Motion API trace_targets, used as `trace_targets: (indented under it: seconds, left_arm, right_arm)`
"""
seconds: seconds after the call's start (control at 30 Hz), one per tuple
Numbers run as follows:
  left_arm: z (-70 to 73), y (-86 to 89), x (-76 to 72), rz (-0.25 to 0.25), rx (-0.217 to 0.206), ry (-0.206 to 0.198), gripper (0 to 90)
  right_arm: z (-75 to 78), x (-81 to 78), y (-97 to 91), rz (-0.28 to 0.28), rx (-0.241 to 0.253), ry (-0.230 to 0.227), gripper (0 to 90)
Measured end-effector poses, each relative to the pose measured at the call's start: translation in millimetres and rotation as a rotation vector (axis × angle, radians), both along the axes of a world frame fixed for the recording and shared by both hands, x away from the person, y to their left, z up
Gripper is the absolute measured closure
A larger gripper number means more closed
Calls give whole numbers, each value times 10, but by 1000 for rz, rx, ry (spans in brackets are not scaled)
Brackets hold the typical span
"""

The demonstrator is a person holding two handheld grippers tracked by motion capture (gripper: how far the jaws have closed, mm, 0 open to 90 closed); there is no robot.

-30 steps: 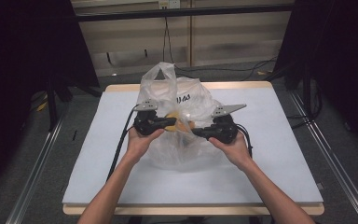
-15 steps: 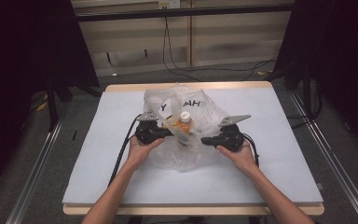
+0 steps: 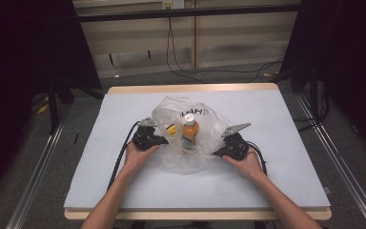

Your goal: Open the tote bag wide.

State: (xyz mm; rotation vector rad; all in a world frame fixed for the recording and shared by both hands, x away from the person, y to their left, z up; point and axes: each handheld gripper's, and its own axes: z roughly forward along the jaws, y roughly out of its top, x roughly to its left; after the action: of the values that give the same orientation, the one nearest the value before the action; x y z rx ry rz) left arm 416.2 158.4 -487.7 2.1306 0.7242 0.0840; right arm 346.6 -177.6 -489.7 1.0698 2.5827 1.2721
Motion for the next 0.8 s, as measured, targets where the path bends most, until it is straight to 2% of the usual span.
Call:
trace_targets:
  seconds: [0.07, 0.13, 0.2, 0.23, 0.4, 0.53, 0.6, 0.73, 0.8]
  left_arm:
    - [-26, 35, 3, 10, 19, 7, 900]
    - [-30, 70, 10, 17, 16, 11, 900]
    - [-23, 80, 7, 22, 27, 5, 900]
    - [-33, 92, 12, 28, 12, 11, 900]
    - [-39, 116, 2, 37, 8, 5, 900]
    - [-30, 115, -14, 12, -15, 16, 900]
    - [-8, 100, -32, 5, -46, 20, 900]
    - [123, 64, -123, -13, -67, -11, 900]
    - [216, 84, -186, -25, -96, -28, 900]
  right_arm:
    - [-2, 8, -27, -4, -3, -3, 900]
    - [-12, 13, -56, -13, 7, 3, 900]
    - [-2, 17, -69, -12, -17, -21, 900]
    - [-6, 14, -105, -29, -10, -16, 900]
    - [-12, 11, -148, -43, -8, -27, 900]
    - [2, -8, -127, -44, 3, -29, 900]
    - [48, -19, -130, -42, 65, -43, 900]
    - [150, -106, -90, -31, 107, -68, 900]
    - [215, -155, -80, -29, 124, -85, 900]
